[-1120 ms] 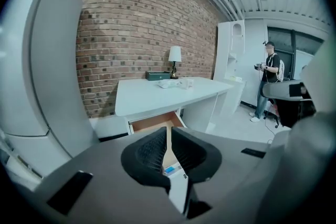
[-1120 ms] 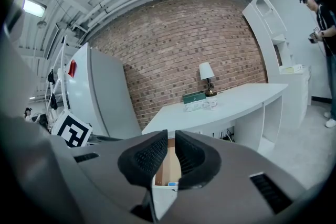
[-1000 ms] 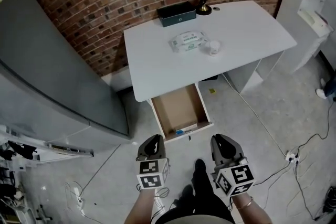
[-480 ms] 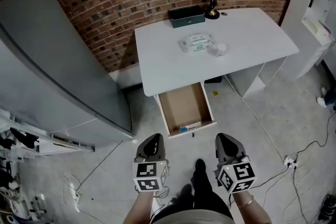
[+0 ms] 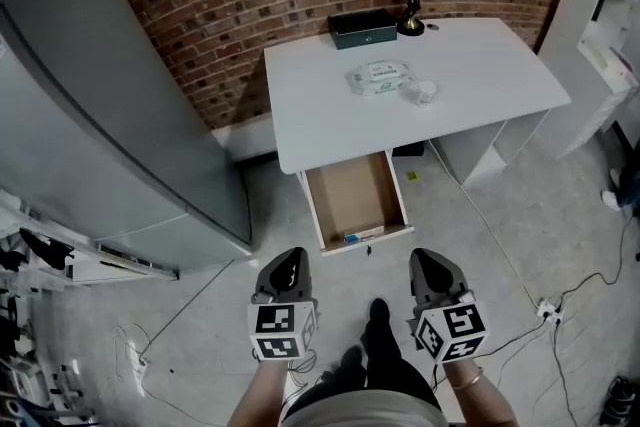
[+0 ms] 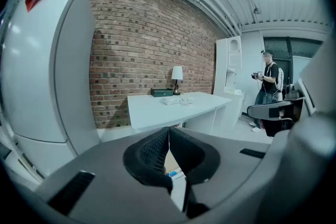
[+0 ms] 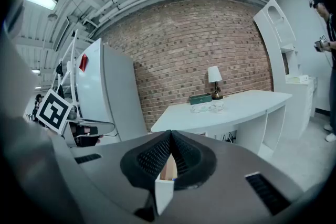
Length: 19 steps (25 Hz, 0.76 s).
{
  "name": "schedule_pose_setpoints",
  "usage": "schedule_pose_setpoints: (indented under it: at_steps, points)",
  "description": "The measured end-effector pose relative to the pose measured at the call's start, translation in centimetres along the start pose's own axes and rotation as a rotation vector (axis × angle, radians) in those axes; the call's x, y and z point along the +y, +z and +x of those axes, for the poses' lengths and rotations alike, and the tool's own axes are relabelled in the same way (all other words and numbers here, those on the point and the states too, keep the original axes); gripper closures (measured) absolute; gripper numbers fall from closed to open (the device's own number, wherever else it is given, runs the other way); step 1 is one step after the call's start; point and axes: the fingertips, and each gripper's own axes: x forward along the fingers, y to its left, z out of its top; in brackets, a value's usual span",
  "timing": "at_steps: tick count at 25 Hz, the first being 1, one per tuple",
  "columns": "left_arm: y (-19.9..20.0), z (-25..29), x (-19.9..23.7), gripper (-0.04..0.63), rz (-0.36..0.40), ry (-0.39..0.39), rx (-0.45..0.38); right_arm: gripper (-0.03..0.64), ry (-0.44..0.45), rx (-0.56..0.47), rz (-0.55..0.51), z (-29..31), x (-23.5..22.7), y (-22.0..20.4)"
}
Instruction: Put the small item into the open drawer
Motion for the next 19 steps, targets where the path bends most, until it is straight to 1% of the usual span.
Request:
schedule_pose_setpoints:
  at_steps: [19]
  points:
    - [0.5,1.2,0.8,0.572,-0.009,0.012,-0.003,0.623,0.026,0.008,-0.033,1.8,0.0,0.8]
